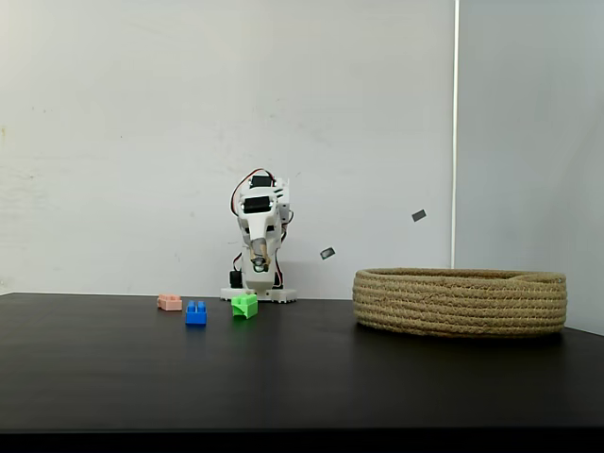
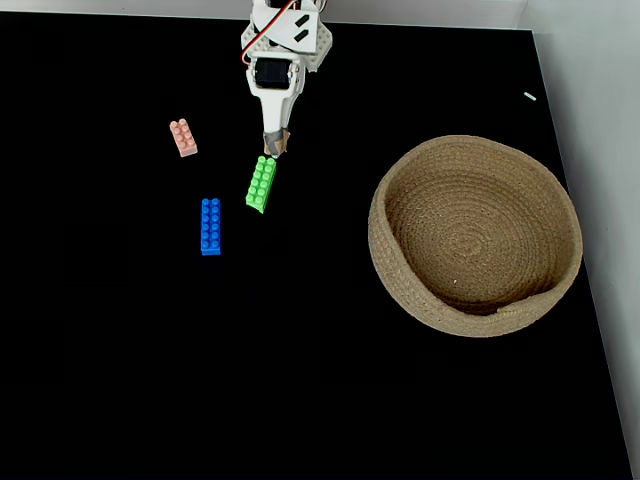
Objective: Place the lego blocks in the tray
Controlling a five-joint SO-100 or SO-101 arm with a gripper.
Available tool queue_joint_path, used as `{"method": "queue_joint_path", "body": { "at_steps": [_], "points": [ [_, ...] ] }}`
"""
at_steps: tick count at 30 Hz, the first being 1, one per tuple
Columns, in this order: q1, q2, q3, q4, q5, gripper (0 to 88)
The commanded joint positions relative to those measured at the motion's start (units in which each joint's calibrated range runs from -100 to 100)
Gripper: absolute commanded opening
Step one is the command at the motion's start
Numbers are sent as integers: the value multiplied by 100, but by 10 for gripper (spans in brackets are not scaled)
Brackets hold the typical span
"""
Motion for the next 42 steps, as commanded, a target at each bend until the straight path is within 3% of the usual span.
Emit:
{"method": "queue_joint_path", "body": {
  "at_steps": [1,35,42],
  "points": [
    [1257,-109,71,152,-68,1],
    [1224,-109,71,143,-34,3],
    [1174,-109,71,-7,459,2]
  ]
}}
